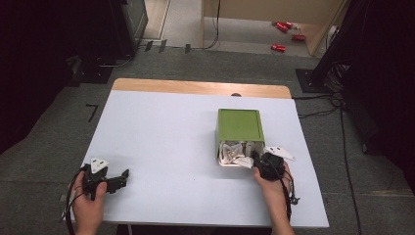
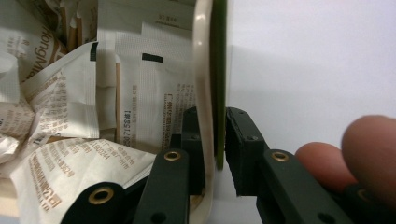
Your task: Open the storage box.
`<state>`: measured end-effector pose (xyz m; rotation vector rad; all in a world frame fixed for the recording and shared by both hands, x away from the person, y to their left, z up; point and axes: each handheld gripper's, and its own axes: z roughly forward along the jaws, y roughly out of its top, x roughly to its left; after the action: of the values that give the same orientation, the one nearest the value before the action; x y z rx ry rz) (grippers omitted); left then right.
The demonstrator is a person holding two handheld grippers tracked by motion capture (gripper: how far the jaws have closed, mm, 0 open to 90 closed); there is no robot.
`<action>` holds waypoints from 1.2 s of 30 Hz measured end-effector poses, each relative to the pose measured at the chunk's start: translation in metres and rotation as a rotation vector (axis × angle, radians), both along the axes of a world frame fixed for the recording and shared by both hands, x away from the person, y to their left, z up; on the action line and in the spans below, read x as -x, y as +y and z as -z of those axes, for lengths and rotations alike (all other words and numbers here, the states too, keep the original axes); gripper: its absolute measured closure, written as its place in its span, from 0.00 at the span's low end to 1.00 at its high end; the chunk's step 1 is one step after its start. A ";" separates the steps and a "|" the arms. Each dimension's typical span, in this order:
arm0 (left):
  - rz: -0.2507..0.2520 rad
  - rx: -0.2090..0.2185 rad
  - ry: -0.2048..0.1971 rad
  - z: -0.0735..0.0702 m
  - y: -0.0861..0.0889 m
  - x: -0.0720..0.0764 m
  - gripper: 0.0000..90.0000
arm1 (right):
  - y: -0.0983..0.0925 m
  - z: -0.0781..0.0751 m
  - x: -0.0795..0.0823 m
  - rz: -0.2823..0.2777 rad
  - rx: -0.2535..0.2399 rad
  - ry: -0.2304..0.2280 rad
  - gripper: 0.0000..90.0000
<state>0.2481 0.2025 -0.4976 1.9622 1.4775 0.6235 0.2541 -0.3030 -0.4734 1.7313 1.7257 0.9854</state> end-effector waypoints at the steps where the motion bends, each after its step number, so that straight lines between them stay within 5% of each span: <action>1: 0.000 0.000 0.000 0.000 0.000 0.000 0.12 | 0.000 0.000 0.002 -0.001 -0.006 0.002 0.87; 16: -0.001 0.000 -0.001 0.000 0.000 0.000 0.12 | -0.003 -0.006 0.030 -0.029 -0.001 0.014 0.89; 21: -0.001 0.000 -0.001 0.000 0.000 0.000 0.12 | -0.002 -0.014 0.038 -0.020 -0.016 -0.026 0.90; 36: 0.000 0.000 0.000 0.000 0.000 0.000 0.12 | 0.004 -0.034 0.033 0.002 0.014 -0.057 0.95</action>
<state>0.2483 0.2024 -0.4976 1.9624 1.4776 0.6237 0.2208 -0.2995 -0.4399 1.6795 1.6912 1.0096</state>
